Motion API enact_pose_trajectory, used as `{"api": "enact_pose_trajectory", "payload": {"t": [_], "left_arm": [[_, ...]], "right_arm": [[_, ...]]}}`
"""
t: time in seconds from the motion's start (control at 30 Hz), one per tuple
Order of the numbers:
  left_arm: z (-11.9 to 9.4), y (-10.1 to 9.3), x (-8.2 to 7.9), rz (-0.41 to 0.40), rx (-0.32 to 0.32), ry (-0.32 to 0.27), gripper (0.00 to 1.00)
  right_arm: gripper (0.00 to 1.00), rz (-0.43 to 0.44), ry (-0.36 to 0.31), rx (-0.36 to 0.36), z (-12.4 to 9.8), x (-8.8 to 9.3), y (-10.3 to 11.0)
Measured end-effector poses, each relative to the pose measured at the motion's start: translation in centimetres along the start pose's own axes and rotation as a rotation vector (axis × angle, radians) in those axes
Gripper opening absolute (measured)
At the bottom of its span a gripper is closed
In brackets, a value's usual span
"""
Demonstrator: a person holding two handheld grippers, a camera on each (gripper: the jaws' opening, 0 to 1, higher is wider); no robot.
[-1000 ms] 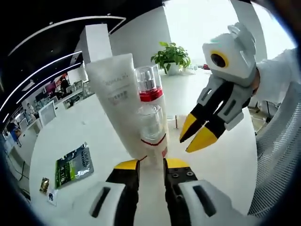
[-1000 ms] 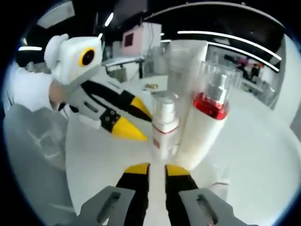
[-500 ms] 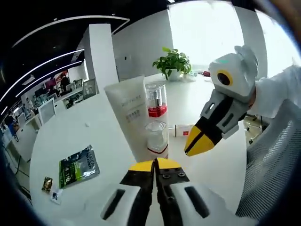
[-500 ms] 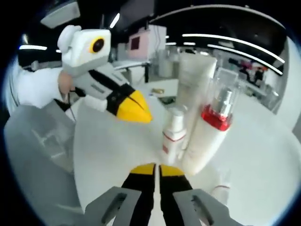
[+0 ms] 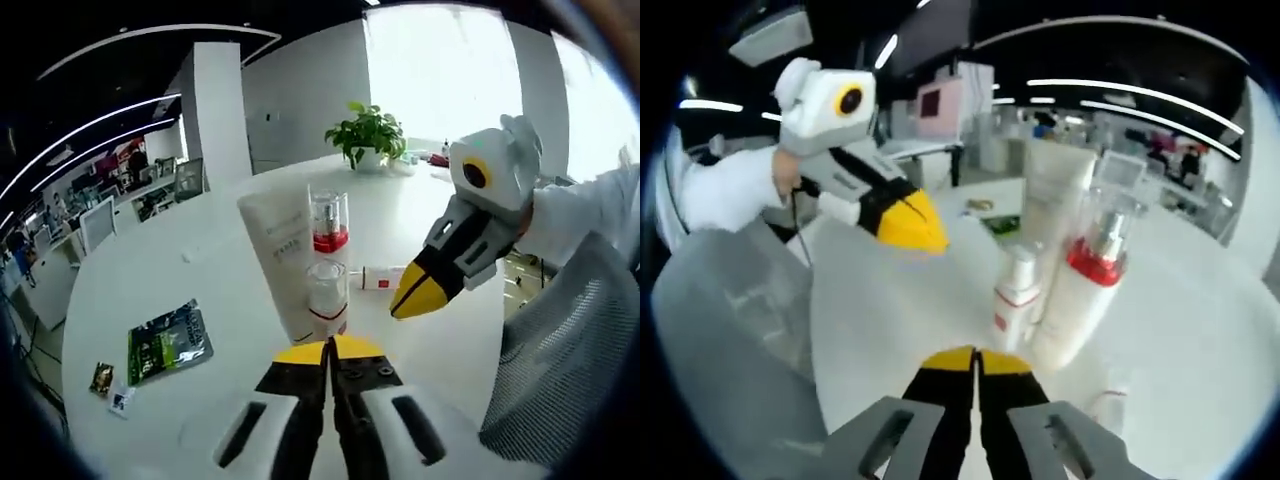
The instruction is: Arrange the skincare products in the storage area until every visible bottle or jar stands upright without overlapping.
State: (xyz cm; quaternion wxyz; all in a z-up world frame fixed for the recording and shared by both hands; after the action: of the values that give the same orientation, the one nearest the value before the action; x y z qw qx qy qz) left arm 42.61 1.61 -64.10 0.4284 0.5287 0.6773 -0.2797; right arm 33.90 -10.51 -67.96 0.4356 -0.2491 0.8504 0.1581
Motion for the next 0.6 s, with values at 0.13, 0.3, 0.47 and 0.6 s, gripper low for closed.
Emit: {"api": "enact_pose_trajectory", "payload": {"t": [0.13, 0.3, 0.47, 0.6], "left_arm": [[-1.5, 0.8, -0.2, 0.020, -0.054, -0.009, 0.02], [-2.7, 1.5, 0.3, 0.022, -0.089, 0.012, 0.02], [-3.6, 2.1, 0.5, 0.000, -0.104, 0.005, 0.06], [-4.4, 2.4, 0.1, -0.025, -0.111, -0.024, 0.09]], "right_arm": [[0.00, -0.009, -0.019, 0.022, -0.9, -0.3, 0.3], [0.00, 0.036, -0.070, 0.018, -2.1, -1.2, 0.5], [0.10, 0.014, -0.064, 0.035, -3.0, -1.6, 0.5], [0.16, 0.019, -0.077, 0.047, -3.6, -1.6, 0.5]]}}
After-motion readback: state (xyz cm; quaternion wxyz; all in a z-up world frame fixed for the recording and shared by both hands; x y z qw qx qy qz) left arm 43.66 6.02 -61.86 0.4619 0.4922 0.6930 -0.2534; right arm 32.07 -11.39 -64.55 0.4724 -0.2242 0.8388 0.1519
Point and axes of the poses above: the point that each gripper's makers call its tool centre point, and the gripper's own axes: z roughly forward along the fingers, y roughly to its left, x roughly out of its underside, the point moved 6 cm from there along -z, roughly backward along the fingers, and after that the axes turned 5 degrees about -x, right-handed, at the moved point
